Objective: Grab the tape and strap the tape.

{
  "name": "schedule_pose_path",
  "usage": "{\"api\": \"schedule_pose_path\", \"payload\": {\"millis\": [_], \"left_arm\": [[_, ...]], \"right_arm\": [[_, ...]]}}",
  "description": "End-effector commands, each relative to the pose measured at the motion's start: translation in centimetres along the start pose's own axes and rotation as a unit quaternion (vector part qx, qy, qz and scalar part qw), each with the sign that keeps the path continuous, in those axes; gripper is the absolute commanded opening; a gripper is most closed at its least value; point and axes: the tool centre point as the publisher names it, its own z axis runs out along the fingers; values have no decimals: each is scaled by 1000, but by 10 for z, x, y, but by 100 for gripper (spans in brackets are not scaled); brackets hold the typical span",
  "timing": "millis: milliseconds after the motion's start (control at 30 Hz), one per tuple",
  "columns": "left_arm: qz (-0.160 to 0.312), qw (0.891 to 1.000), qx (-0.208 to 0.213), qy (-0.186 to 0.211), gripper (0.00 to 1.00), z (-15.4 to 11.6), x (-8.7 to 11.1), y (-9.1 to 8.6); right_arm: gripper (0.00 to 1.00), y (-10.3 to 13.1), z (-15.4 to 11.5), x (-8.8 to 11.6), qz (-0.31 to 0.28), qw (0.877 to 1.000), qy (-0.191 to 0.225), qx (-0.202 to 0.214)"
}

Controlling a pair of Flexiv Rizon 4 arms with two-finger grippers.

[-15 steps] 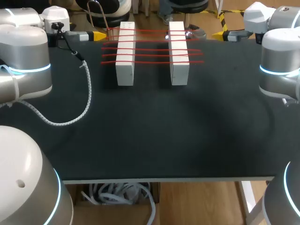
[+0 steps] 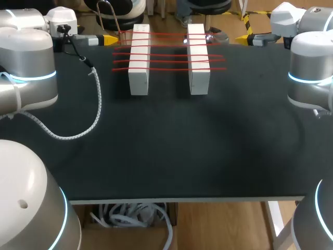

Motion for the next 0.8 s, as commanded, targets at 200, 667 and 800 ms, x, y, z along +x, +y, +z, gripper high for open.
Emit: {"api": "schedule_pose_path", "payload": {"millis": [200,667,800], "left_arm": [[0,1000,0,0,100,0,0,0],[14,1000,-1,14,100,-1,9,5],[14,1000,-2,22,100,-5,16,11]], "right_arm": [[100,0,0,0,0,1000,0,0],[100,0,0,0,0,1000,0,0],[100,0,0,0,0,1000,0,0]]}}
